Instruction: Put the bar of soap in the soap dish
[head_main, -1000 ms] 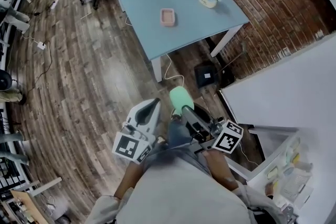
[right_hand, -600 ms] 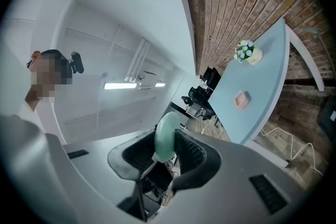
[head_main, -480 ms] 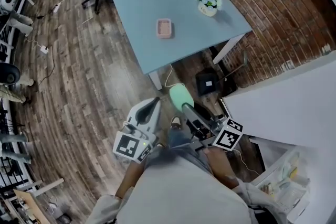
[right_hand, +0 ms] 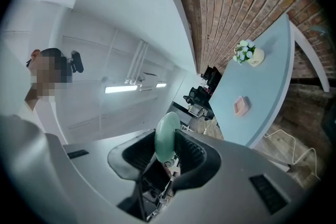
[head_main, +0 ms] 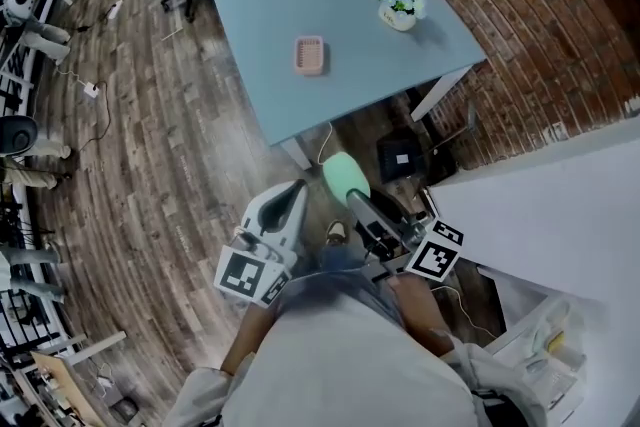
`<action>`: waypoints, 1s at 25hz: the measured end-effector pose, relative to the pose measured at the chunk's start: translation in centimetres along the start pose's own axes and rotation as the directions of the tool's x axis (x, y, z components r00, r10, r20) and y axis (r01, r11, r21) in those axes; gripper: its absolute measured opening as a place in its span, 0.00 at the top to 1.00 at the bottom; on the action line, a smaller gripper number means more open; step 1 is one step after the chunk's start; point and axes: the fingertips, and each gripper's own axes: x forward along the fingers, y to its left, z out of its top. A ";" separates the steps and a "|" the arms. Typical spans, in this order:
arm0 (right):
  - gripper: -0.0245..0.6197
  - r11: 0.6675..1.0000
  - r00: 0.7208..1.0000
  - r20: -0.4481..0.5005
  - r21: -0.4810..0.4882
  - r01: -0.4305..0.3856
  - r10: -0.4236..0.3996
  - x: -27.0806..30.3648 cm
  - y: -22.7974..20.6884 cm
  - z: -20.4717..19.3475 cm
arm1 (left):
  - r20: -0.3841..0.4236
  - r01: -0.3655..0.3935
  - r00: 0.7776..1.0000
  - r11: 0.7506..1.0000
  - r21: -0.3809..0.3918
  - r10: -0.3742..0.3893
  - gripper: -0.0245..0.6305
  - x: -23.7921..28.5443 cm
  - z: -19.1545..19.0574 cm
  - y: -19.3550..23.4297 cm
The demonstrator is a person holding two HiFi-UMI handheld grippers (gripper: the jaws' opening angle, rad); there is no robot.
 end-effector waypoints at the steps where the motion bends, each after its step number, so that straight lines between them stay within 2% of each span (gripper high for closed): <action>1: 0.77 1.000 1.000 0.004 0.000 -0.001 0.001 0.0 -0.1 0.3 | -0.003 -0.001 1.000 1.000 0.004 0.001 0.96 0.2 0.1 0.1; 8: 0.77 1.000 1.000 0.029 -0.010 0.004 -0.004 0.9 -0.8 1.0 | -0.006 0.007 1.000 1.000 0.007 -0.007 0.96 1.2 0.4 0.9; 13: 0.77 0.999 0.999 0.031 -0.015 0.029 -0.028 2.5 -2.2 1.5 | 0.031 0.040 0.999 0.999 0.010 -0.041 0.96 2.5 1.0 2.3; 25: 0.77 0.997 0.997 0.048 -0.024 0.067 -0.066 8.5 -4.8 3.7 | 0.043 0.072 0.996 0.997 0.010 -0.072 0.96 6.7 2.6 8.9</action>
